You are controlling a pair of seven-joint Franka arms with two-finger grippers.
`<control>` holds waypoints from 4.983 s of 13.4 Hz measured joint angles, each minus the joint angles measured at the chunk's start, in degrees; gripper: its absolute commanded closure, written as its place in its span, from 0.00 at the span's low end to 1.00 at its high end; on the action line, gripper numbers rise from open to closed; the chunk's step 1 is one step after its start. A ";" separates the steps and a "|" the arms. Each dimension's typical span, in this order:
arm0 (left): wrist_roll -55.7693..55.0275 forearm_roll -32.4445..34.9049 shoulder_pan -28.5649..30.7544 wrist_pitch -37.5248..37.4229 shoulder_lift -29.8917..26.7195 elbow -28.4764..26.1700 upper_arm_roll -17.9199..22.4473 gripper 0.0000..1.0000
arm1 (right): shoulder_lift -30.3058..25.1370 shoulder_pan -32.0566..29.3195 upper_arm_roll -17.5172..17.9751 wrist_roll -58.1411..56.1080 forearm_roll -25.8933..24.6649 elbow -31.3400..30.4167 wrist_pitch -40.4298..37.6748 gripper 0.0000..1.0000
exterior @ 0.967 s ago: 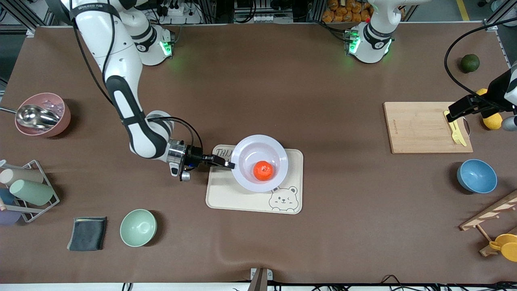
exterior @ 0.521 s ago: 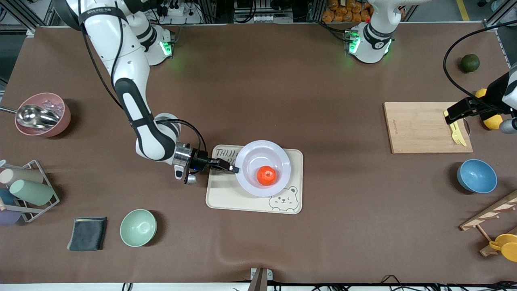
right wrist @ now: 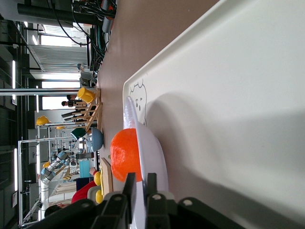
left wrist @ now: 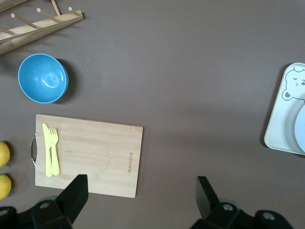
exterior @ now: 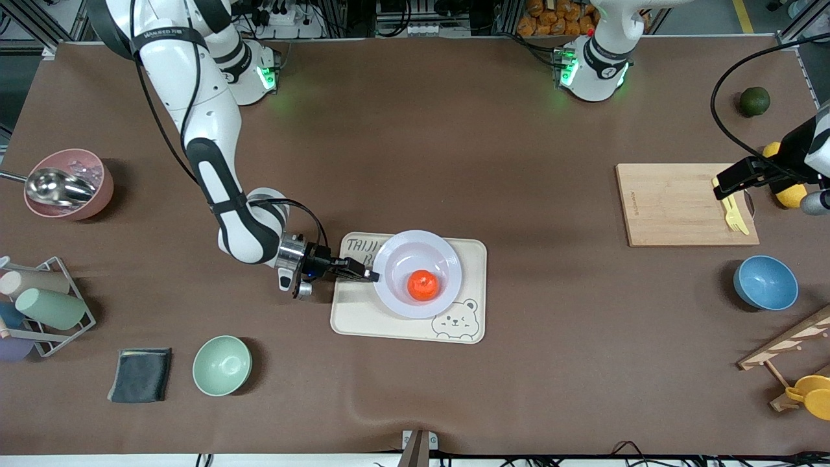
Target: Place orange and plate with both arms
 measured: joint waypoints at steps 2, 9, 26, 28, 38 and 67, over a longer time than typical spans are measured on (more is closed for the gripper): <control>0.00 0.00 0.00 0.00 0.00 0.00 -0.01 0.00 | 0.01 -0.05 -0.02 -0.17 0.00 0.01 0.00 0.64; 0.00 0.00 0.00 0.29 0.00 0.00 -0.01 0.00 | 0.01 -0.25 -0.43 -1.09 -0.50 0.07 0.07 0.63; 0.00 0.00 -0.36 0.87 0.00 1.26 -0.11 0.00 | -2.86 -12.92 -0.93 26.56 -27.68 4.52 -16.03 0.00; 0.00 0.00 -0.58 0.87 0.03 1.28 -0.12 0.00 | -3.11 -15.81 -0.93 31.40 -33.61 5.63 -19.09 0.00; 0.00 0.00 -0.67 0.87 0.80 1.71 -0.41 0.00 | -12.42 -22.94 -0.96 55.16 -75.21 18.63 -29.21 0.00; 3.63 0.00 1.02 0.46 0.05 4.19 -0.10 0.00 | -40.98 -24.77 0.50 56.93 -107.21 9.99 -26.38 0.00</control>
